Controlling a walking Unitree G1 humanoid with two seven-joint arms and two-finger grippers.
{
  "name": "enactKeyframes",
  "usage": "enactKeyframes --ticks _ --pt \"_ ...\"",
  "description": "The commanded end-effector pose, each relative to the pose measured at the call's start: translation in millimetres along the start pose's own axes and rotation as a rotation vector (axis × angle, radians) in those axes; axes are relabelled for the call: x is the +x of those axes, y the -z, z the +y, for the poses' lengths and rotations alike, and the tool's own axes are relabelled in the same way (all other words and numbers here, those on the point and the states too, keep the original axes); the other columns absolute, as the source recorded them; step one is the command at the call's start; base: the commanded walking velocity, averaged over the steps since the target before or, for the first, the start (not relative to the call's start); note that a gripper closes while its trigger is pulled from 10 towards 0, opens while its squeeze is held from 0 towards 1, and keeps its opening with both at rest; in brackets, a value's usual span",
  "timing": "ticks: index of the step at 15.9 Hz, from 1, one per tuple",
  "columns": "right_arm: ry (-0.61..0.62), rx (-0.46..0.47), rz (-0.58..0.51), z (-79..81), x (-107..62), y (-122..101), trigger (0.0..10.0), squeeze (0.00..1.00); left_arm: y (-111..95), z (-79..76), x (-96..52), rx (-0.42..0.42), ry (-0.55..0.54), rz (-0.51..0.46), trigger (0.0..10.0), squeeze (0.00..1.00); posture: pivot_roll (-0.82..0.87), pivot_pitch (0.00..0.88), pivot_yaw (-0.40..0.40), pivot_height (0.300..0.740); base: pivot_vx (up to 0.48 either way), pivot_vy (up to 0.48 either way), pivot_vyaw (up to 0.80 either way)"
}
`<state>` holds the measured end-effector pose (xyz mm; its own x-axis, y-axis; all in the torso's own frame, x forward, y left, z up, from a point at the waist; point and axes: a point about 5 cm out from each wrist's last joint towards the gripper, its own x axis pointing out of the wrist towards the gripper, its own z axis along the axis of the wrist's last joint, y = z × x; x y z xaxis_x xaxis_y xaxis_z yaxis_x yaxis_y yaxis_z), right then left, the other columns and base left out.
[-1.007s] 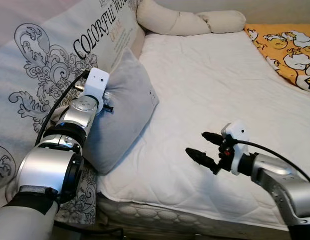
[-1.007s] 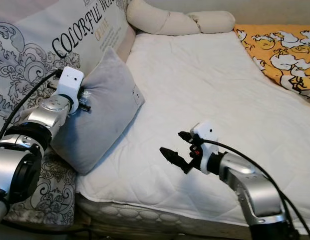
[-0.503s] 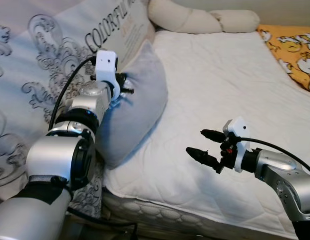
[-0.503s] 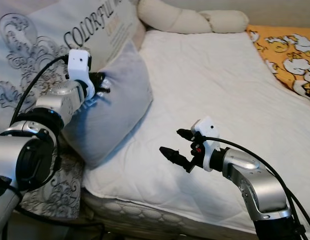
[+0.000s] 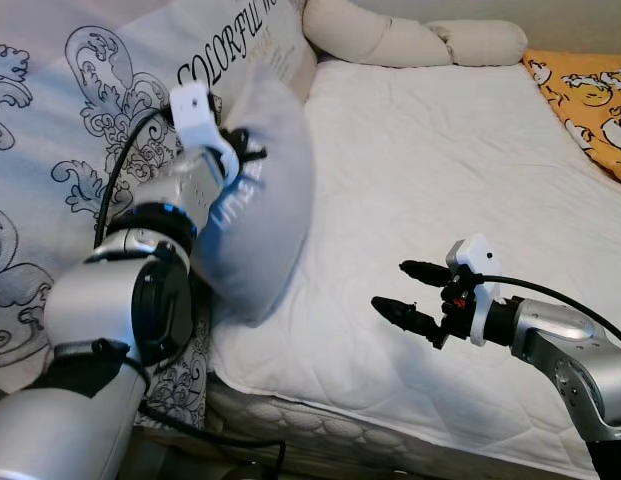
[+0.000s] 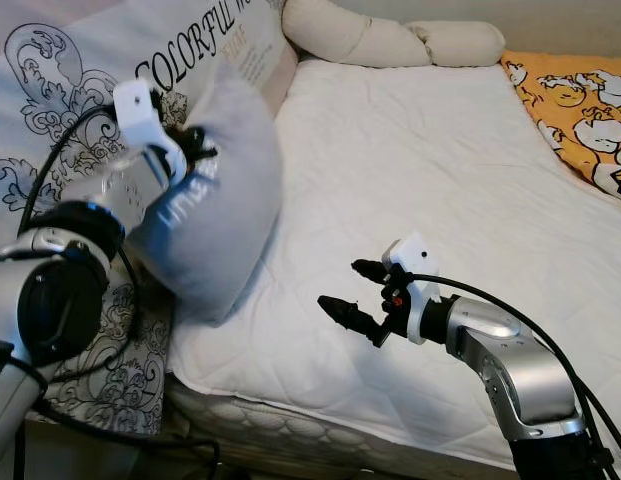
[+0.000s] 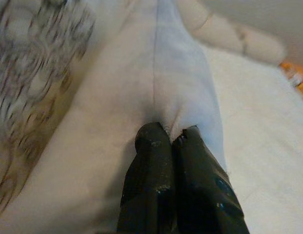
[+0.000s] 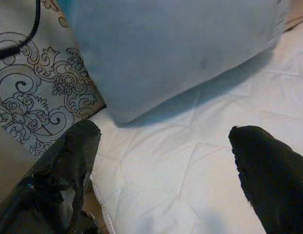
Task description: Clean up the room
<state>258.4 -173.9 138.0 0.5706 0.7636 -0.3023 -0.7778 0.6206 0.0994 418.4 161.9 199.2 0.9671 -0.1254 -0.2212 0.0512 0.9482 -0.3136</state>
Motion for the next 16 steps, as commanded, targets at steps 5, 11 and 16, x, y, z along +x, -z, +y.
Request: enactKeyframes --ticks 5,11,16 --pt "-0.039 -0.012 0.017 5.6 1.8 0 10.0 1.00 32 37.4 -8.5 0.361 -0.089 0.095 10.0 0.00 -0.20 0.000 0.047 0.740 0.000 0.000 0.00" --pt "-0.049 -0.018 -0.081 5.6 -3.1 -11 10.0 1.00 -7 38.3 -11.0 0.767 -0.056 -0.029 10.0 1.00 -0.20 0.000 0.048 0.740 0.000 0.000 0.00" --pt "0.069 0.006 -0.136 2.0 -4.1 -9 10.0 1.00 -40 9.7 -9.9 0.766 0.071 -0.176 10.0 1.00 -0.18 0.000 0.042 0.740 0.000 0.000 0.00"
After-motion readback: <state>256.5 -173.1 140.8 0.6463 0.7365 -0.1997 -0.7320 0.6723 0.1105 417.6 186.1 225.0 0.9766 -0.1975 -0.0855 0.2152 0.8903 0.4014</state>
